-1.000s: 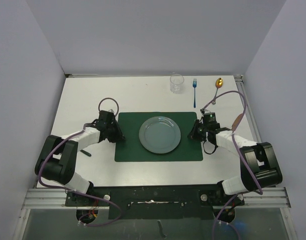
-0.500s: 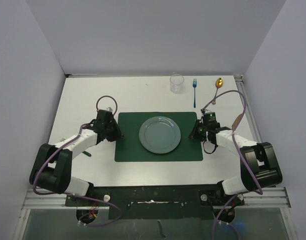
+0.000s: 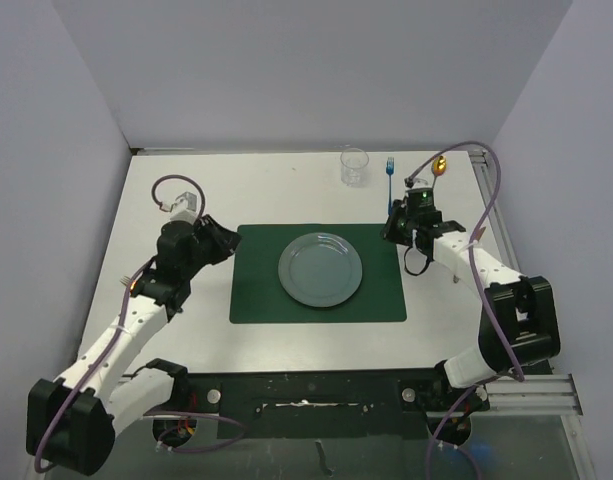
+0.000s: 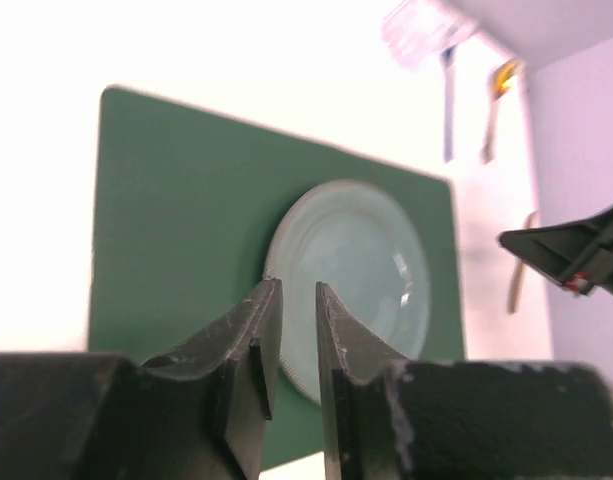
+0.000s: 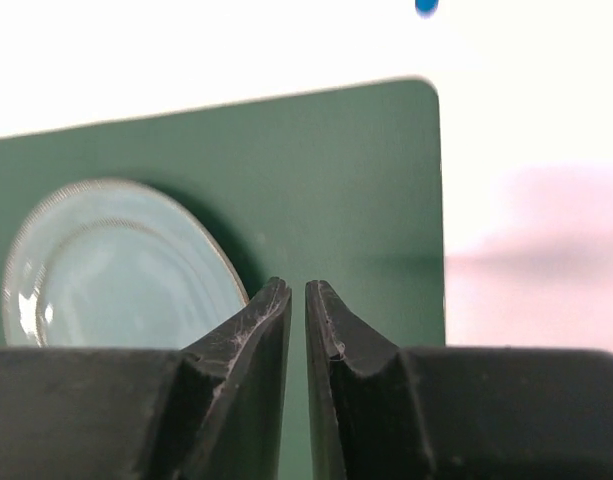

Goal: Set the dinner table for one person
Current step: Pick up the cup at the center of the board.

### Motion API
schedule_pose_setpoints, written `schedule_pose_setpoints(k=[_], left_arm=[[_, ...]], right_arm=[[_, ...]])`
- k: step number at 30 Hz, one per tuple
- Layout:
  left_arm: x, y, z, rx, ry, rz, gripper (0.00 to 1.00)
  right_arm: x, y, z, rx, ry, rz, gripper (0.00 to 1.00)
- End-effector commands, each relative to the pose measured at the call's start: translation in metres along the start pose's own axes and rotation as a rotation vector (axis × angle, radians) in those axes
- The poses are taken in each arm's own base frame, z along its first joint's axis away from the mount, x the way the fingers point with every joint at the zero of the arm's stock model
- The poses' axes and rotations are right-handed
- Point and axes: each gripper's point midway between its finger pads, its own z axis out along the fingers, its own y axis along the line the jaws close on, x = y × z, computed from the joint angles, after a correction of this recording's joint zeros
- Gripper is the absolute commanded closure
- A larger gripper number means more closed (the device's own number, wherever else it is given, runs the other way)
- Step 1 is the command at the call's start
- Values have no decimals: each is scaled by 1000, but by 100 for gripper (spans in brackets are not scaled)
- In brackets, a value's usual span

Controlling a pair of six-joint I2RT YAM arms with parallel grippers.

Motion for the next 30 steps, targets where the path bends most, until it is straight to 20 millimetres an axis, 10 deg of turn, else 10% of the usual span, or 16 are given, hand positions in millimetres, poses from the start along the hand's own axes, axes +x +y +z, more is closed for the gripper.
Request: schedule_pose_setpoints(k=[1,12,30], left_arm=[[-58,-52,-32,241,-300,-12,79],[-80,-56,-45,180,-354,106,63],[-68,-29,-58,119,-390,137,62]], right_arm=[[-60,10,-4,36,-118,-67,85],[-166,15,39,132,-212,-124,61],[-255,23,118,153,-320,-169,65]])
